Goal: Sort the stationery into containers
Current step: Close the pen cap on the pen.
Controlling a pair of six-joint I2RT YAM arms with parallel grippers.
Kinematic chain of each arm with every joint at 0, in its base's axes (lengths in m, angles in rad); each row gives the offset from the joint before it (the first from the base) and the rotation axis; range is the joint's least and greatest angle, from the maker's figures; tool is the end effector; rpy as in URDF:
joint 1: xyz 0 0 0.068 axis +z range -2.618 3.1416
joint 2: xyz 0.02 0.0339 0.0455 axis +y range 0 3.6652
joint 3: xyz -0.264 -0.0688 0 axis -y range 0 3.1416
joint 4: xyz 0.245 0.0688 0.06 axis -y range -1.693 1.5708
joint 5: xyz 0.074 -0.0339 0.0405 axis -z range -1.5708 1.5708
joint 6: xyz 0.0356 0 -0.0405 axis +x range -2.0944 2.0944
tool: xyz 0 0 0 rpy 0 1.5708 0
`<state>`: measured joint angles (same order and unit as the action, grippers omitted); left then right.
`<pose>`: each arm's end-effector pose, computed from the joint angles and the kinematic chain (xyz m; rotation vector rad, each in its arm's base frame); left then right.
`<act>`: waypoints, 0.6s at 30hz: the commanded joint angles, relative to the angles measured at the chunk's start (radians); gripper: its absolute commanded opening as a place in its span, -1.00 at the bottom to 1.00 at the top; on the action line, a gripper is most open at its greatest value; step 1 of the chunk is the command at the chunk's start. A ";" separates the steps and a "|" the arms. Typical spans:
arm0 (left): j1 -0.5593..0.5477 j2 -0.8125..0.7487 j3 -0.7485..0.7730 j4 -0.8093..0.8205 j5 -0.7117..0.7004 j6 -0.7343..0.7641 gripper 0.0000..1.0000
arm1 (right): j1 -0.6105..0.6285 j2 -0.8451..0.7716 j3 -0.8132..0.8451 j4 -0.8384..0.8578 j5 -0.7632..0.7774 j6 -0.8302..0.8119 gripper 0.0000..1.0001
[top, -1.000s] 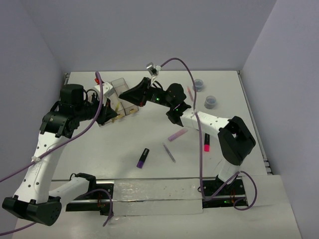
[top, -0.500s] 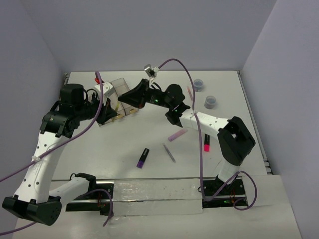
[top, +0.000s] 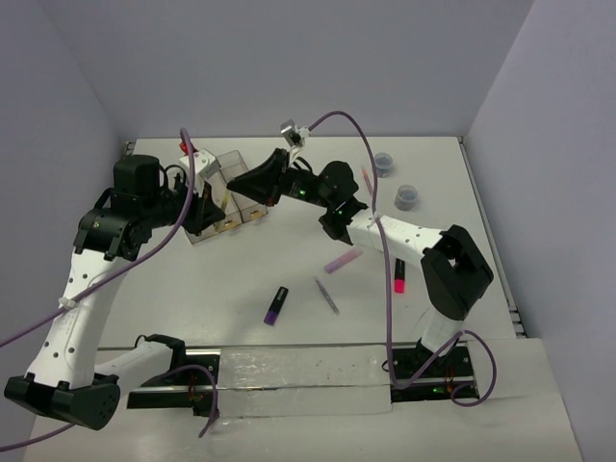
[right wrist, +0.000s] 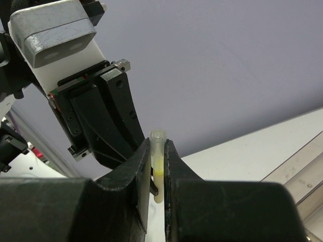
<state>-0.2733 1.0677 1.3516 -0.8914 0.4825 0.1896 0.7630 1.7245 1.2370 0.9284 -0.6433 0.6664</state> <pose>0.1860 -0.0693 0.4108 0.7577 2.0169 -0.5720 0.2727 0.2903 0.3564 -0.7061 1.1987 1.5831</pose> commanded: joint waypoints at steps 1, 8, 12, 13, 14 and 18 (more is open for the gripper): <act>0.003 0.007 0.108 0.138 0.020 -0.037 -1.00 | 0.041 -0.005 0.029 -0.072 -0.065 -0.041 -1.00; 0.003 0.055 0.201 0.144 0.007 -0.029 -1.00 | 0.045 -0.017 0.065 -0.176 -0.082 -0.090 -1.00; 0.003 0.063 0.230 0.155 -0.016 -0.022 -1.00 | 0.045 -0.037 0.082 -0.254 -0.093 -0.156 -1.00; 0.003 0.071 0.249 0.158 -0.010 -0.027 -1.00 | 0.045 -0.041 0.087 -0.289 -0.099 -0.169 -1.00; 0.003 0.078 0.267 0.160 -0.005 -0.031 -1.00 | 0.046 -0.044 0.091 -0.320 -0.102 -0.182 -1.00; 0.003 0.125 0.373 0.167 0.008 -0.048 -1.00 | 0.048 -0.054 0.103 -0.410 -0.101 -0.231 -1.00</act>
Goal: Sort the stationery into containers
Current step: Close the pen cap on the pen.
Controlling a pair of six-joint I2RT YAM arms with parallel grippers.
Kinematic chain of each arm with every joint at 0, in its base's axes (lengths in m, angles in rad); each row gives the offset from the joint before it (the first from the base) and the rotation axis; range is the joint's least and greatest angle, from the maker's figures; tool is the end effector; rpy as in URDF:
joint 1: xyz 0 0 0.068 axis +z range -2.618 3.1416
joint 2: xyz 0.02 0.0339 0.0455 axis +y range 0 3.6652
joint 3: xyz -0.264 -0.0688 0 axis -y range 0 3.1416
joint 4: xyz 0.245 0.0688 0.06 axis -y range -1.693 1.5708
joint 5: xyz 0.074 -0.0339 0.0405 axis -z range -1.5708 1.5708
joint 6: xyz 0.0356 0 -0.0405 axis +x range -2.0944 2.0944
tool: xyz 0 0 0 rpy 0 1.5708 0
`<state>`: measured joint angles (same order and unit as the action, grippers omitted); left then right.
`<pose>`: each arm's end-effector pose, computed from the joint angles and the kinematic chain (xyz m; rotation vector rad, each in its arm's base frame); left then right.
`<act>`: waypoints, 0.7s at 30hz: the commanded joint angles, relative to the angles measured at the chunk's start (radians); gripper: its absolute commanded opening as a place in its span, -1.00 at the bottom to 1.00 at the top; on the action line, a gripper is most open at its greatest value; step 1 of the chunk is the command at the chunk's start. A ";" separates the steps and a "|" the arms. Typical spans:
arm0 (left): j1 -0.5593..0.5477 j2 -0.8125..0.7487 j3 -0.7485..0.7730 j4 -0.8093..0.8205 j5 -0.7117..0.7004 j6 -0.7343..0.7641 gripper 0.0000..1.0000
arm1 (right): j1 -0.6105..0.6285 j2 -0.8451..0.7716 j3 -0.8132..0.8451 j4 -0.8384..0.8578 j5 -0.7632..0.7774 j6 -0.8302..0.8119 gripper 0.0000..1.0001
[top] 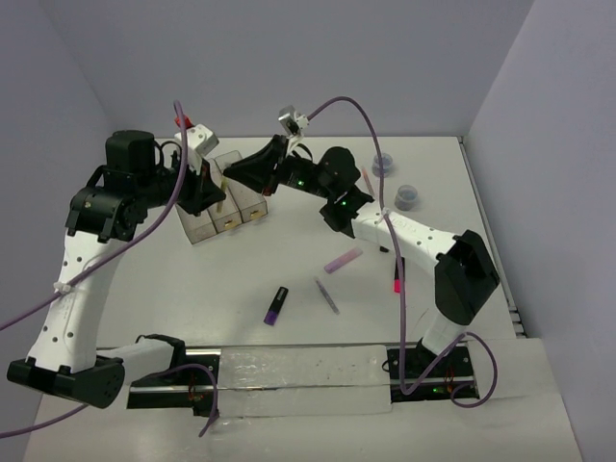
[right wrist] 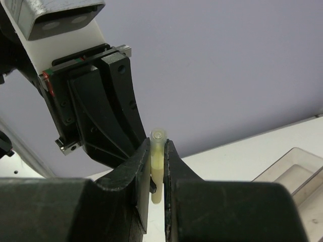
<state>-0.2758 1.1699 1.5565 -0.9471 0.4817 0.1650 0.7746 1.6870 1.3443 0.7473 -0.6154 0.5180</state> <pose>0.1982 -0.0732 0.4484 0.7354 1.9812 -0.5777 0.2688 0.2919 0.3905 -0.7574 1.1629 1.4587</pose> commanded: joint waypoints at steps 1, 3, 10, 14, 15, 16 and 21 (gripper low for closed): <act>0.006 0.044 0.214 0.223 0.008 -0.029 -1.00 | 0.041 -0.021 -0.006 -0.238 -0.133 -0.092 -1.00; 0.006 0.067 0.260 0.220 0.009 -0.036 -1.00 | 0.047 -0.027 -0.004 -0.252 -0.136 -0.106 -1.00; 0.006 0.119 0.351 0.223 -0.001 -0.037 -1.00 | 0.055 -0.029 0.003 -0.337 -0.126 -0.148 -1.00; 0.006 0.126 0.364 0.218 -0.011 -0.025 -1.00 | 0.057 -0.026 0.010 -0.384 -0.129 -0.161 -1.00; 0.006 0.132 0.378 0.218 -0.014 -0.021 -1.00 | 0.055 -0.023 0.024 -0.422 -0.124 -0.176 -1.00; 0.007 0.132 0.387 0.217 -0.018 -0.018 -1.00 | 0.057 -0.020 0.033 -0.422 -0.124 -0.187 -1.00; 0.006 0.143 0.433 0.218 -0.019 -0.014 -1.00 | 0.057 -0.015 0.080 -0.599 -0.090 -0.277 -1.00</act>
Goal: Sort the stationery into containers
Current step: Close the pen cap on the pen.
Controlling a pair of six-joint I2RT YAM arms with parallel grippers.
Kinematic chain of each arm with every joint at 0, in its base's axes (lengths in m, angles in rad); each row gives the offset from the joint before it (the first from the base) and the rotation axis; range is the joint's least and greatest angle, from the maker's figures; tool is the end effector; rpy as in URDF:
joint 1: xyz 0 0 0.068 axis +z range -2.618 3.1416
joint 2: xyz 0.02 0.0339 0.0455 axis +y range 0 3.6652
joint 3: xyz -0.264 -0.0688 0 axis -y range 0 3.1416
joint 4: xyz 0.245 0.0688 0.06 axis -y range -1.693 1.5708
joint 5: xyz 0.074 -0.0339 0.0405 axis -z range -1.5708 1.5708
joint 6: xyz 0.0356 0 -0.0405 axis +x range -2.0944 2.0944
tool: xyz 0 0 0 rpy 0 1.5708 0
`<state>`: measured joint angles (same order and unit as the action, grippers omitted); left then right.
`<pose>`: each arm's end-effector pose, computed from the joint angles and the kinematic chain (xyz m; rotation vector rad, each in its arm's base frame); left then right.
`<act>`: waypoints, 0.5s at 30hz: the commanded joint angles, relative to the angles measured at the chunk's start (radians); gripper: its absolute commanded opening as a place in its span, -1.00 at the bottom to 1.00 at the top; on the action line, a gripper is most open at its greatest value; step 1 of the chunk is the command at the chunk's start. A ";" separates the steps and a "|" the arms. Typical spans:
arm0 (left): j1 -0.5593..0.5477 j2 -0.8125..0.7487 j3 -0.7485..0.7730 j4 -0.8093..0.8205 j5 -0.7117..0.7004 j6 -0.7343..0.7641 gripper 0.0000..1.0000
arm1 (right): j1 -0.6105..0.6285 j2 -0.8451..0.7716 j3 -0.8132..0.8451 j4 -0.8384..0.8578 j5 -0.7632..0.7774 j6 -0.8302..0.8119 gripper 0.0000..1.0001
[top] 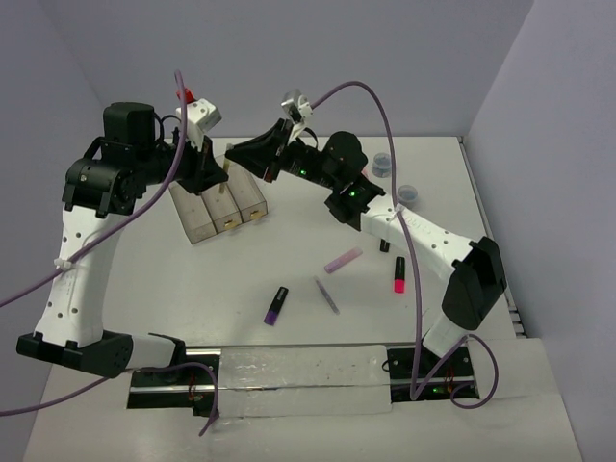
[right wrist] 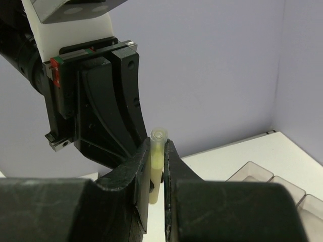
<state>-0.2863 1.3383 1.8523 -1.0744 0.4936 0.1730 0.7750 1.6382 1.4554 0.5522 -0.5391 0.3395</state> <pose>0.2180 -0.0818 0.4871 0.7601 1.9708 -0.5917 0.2638 0.2839 0.4291 -0.7716 1.1253 1.2735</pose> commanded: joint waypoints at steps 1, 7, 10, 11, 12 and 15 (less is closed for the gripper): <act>0.016 -0.025 0.139 0.346 -0.028 -0.024 -1.00 | 0.056 0.032 -0.028 -0.425 -0.161 -0.108 -1.00; 0.016 -0.018 0.151 0.342 -0.012 -0.027 -1.00 | 0.062 0.020 -0.035 -0.470 -0.149 -0.145 -1.00; 0.016 -0.010 0.163 0.343 0.009 -0.041 -1.00 | 0.069 0.022 -0.037 -0.475 -0.147 -0.152 -1.00; 0.016 -0.008 0.168 0.342 0.012 -0.043 -1.00 | 0.073 0.026 -0.032 -0.485 -0.143 -0.161 -1.00; 0.016 -0.004 0.179 0.343 0.015 -0.044 -1.00 | 0.080 0.032 -0.024 -0.512 -0.138 -0.174 -1.00; 0.017 0.000 0.194 0.337 0.007 -0.034 -1.00 | 0.083 0.040 -0.020 -0.547 -0.122 -0.209 -1.00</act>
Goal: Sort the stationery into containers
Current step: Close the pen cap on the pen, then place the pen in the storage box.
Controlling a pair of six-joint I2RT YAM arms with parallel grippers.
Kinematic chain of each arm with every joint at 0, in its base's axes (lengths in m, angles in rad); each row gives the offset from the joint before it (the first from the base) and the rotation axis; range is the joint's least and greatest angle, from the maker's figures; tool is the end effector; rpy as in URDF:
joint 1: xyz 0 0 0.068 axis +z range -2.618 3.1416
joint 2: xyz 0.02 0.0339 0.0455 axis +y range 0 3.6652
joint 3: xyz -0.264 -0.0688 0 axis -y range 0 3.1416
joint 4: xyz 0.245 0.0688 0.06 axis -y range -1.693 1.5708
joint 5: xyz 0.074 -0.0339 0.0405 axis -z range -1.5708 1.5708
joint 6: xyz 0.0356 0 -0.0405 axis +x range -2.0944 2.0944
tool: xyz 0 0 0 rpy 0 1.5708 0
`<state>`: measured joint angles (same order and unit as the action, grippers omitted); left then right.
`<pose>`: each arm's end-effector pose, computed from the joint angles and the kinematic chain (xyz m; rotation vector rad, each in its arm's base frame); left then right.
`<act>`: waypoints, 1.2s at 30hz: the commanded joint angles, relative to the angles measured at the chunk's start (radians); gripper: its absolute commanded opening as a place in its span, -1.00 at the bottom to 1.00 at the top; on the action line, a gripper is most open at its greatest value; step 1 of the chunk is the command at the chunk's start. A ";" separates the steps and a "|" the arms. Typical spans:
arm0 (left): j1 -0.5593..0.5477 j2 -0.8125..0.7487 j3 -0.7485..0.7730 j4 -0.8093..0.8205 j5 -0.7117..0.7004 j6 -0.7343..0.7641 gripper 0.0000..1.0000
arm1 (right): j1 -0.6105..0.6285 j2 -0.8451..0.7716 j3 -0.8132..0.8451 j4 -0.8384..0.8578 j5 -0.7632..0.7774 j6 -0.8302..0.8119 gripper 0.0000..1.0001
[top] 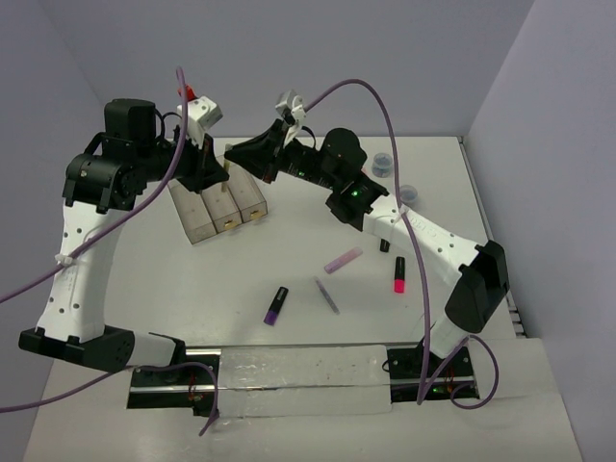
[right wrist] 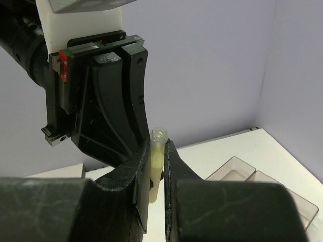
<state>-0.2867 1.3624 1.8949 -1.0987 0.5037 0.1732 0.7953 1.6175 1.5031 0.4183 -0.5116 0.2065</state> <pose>0.2203 -0.0829 0.4914 0.7661 1.9732 -0.6037 0.2555 0.2855 0.4403 -0.8335 1.1277 1.1669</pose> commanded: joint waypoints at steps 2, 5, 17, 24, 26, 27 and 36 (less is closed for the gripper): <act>0.017 -0.027 0.151 0.358 -0.007 -0.030 -1.00 | 0.063 0.054 -0.083 -0.414 -0.137 -0.087 -1.00; 0.017 -0.032 0.127 0.346 -0.002 -0.020 -1.00 | 0.063 0.049 -0.095 -0.414 -0.123 -0.092 -1.00; 0.017 -0.032 0.132 0.342 0.005 -0.023 -1.00 | 0.065 0.052 -0.114 -0.408 -0.124 -0.093 -1.00; 0.017 -0.035 0.084 0.335 -0.061 0.008 -1.00 | 0.065 0.052 -0.121 -0.412 -0.110 -0.104 -1.00; 0.017 -0.033 0.080 0.335 -0.062 0.002 -1.00 | 0.067 0.053 -0.119 -0.413 -0.115 -0.109 -1.00; 0.017 -0.032 0.078 0.336 -0.061 -0.003 -1.00 | 0.067 0.053 -0.122 -0.413 -0.115 -0.109 -1.00; 0.017 -0.009 0.025 0.339 -0.035 -0.045 -1.00 | 0.066 0.018 -0.178 -0.372 -0.094 -0.086 -1.00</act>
<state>-0.2732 1.3557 1.9174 -0.8402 0.4603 0.1539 0.8629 1.6782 1.3031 0.0407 -0.5847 0.1121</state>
